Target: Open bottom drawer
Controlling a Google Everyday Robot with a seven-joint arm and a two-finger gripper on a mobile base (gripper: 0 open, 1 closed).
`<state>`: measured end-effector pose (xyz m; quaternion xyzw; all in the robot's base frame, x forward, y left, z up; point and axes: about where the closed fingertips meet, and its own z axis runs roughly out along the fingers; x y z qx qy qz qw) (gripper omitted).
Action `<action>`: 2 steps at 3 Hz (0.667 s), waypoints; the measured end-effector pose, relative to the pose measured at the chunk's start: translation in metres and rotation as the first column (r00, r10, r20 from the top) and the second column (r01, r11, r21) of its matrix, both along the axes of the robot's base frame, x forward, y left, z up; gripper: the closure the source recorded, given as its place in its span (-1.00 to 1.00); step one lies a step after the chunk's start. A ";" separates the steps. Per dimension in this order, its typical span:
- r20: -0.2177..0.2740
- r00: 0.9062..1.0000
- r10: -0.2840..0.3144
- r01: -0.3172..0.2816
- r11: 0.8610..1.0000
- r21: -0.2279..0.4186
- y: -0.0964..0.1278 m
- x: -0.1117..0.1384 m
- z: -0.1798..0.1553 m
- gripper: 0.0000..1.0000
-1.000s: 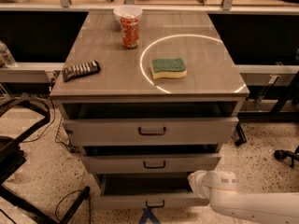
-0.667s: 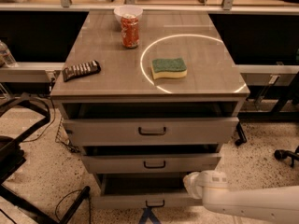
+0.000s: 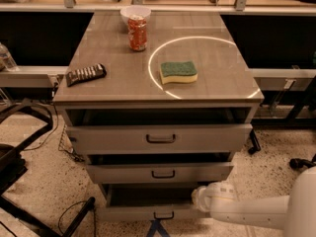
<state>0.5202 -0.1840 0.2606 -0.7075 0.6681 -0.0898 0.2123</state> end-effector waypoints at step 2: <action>-0.001 1.000 -0.011 0.011 0.999 0.036 0.004 0.022 -0.044 1.00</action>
Offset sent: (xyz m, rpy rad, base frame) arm 0.0360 0.0075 -0.0704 0.0571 0.0019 -0.0187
